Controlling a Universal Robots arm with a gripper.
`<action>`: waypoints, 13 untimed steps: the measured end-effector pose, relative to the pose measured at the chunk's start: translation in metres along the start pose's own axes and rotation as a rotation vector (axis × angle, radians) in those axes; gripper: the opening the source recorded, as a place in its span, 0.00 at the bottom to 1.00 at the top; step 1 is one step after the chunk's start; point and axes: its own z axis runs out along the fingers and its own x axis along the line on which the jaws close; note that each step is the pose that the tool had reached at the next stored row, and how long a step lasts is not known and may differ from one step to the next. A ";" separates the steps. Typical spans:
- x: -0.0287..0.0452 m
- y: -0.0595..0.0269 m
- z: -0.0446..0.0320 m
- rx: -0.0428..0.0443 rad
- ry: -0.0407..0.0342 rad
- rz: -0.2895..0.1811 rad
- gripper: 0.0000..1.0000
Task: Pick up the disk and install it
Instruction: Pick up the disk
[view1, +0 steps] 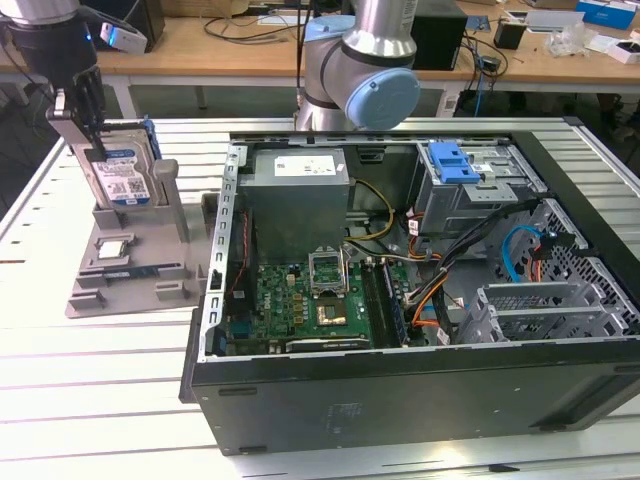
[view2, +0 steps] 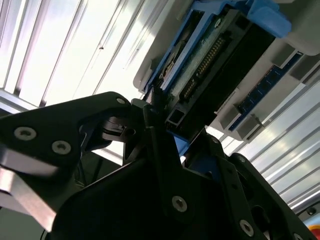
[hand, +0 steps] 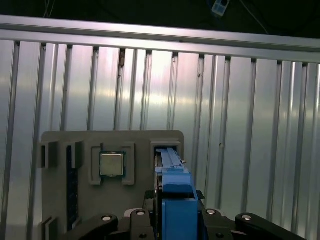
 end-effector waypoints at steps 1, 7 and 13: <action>0.0000 0.0000 -0.0018 0.0000 0.0000 0.000 0.37; 0.0000 0.0003 -0.0146 -0.0001 -0.0001 0.000 0.37; 0.0000 0.0006 -0.0264 0.0000 0.0000 0.000 0.37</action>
